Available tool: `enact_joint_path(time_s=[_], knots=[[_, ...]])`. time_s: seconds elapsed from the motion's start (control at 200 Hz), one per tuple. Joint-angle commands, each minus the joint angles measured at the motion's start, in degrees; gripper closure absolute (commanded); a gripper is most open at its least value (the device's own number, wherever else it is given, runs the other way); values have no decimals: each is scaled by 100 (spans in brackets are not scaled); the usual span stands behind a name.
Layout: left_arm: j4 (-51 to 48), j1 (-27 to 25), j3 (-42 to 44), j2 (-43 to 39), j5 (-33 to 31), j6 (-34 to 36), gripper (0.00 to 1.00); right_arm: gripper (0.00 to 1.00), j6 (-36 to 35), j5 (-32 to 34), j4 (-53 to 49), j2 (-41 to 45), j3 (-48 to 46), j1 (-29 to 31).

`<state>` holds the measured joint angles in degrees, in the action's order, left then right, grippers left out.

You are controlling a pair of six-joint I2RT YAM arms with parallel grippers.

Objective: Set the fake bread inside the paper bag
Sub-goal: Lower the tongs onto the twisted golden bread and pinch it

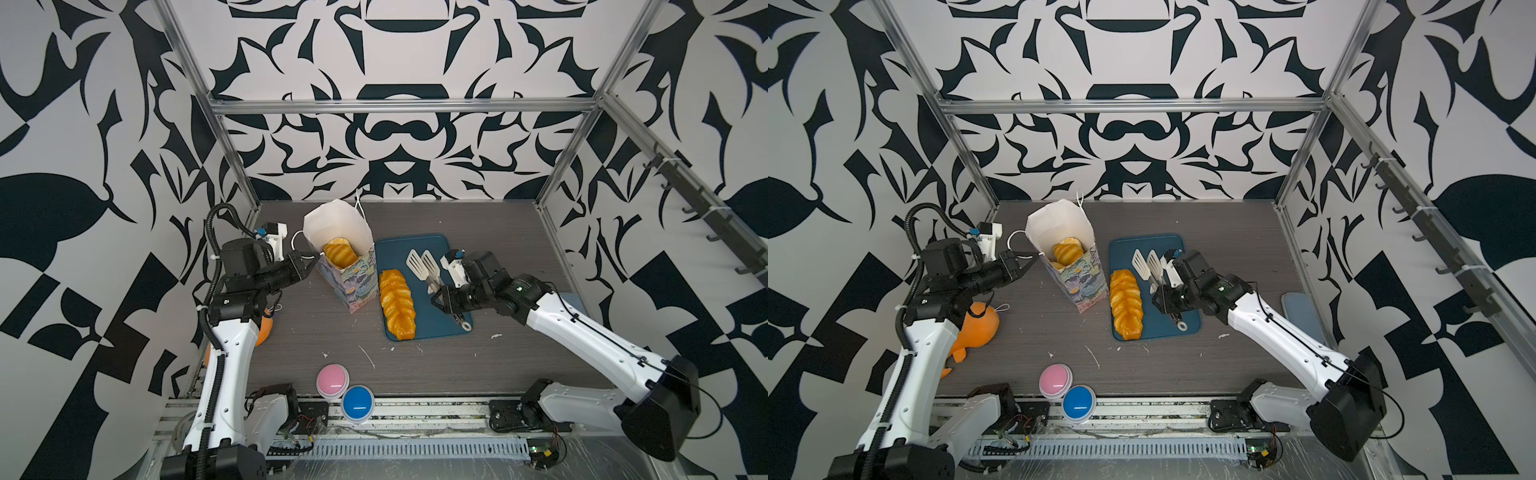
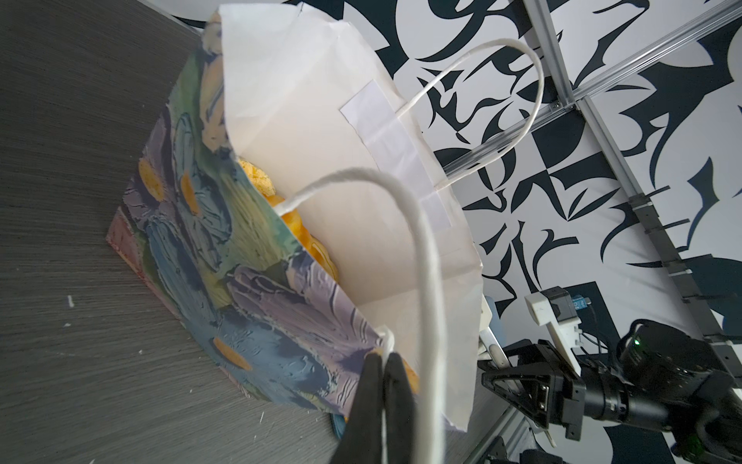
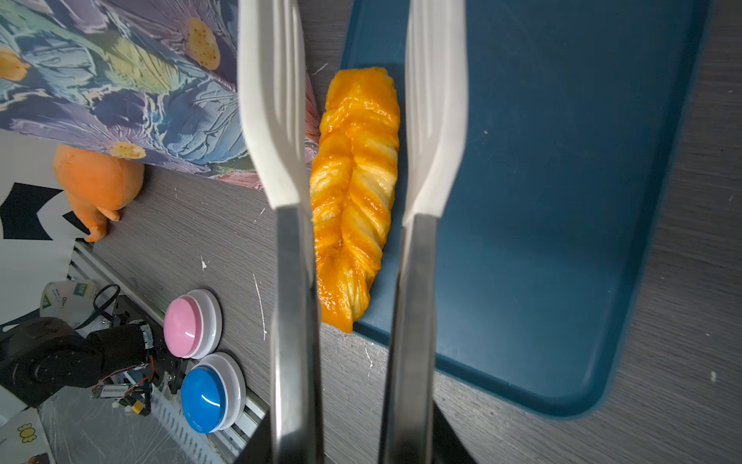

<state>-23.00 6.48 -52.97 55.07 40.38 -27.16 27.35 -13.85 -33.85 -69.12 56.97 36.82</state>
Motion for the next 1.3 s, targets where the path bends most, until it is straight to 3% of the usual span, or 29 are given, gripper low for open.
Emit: enact_joint_path(time_s=[0.0,0.875,1.295], knots=[[11,22,38,20,93,-11,100,59,112,-169,410,-2,-42,-26],[80,20,121,30,111,-44,100,57,514,-658,959,-320,-924,1],[112,22,120,53,119,-53,100,56,587,-782,1069,-618,-1000,317]])
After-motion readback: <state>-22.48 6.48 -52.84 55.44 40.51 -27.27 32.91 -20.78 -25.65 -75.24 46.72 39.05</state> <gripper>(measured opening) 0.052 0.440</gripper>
